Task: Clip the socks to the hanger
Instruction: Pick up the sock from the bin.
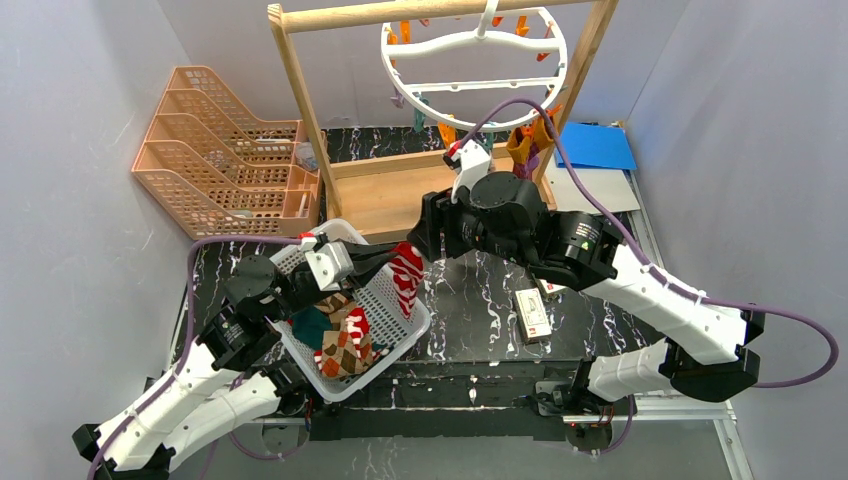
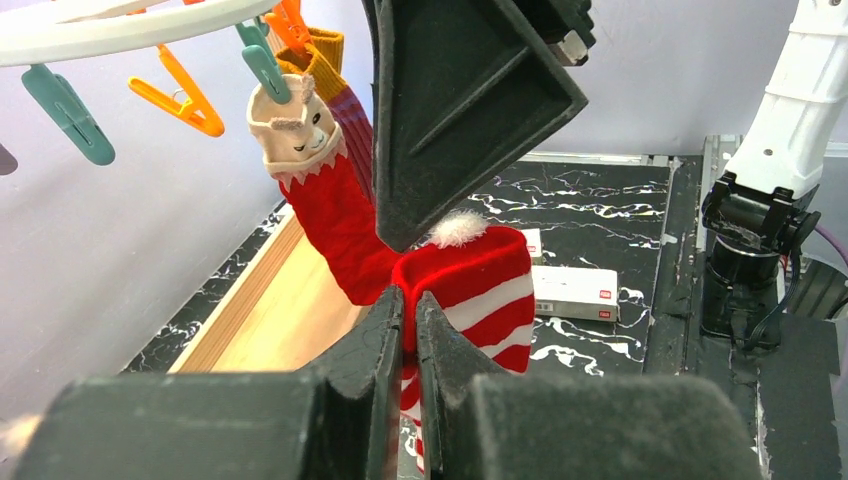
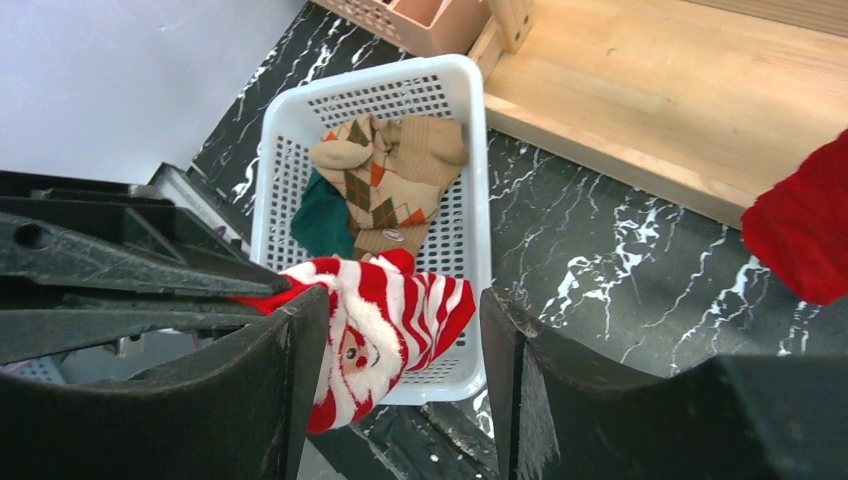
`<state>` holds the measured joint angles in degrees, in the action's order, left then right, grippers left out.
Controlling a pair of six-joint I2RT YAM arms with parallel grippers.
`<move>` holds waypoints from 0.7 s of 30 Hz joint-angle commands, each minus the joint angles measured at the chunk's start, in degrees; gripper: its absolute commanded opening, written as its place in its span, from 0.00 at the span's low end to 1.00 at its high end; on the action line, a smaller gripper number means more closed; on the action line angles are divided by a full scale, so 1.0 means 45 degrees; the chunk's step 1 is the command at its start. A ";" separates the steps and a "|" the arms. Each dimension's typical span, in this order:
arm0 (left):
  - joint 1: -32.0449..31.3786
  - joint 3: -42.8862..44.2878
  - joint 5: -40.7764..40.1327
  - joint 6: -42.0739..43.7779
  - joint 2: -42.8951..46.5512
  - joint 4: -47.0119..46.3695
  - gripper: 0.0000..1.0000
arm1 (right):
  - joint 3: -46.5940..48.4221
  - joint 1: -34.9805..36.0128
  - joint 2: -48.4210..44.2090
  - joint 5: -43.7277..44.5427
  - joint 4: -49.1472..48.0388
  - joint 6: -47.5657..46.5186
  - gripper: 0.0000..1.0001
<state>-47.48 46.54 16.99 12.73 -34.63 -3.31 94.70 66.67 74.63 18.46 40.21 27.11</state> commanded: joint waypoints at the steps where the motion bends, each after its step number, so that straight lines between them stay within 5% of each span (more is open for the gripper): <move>1: -0.0051 0.0363 -0.0172 0.0166 0.0142 -0.0006 0.00 | 0.0024 -0.0129 -0.0243 -0.1031 -0.0263 0.0186 0.64; 11: -0.0044 0.0365 -0.0253 0.0276 0.0084 0.0033 0.00 | -0.0164 -0.0156 -0.0498 -0.0978 -0.0726 0.0109 0.67; 21: -0.0049 0.0438 -0.0311 0.0276 0.0108 -0.0006 0.00 | 0.0186 -0.0156 0.0133 -0.1606 0.0030 0.0031 0.57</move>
<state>-47.48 46.54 16.27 13.50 -34.57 -2.70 93.58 66.11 74.26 12.84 39.62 27.24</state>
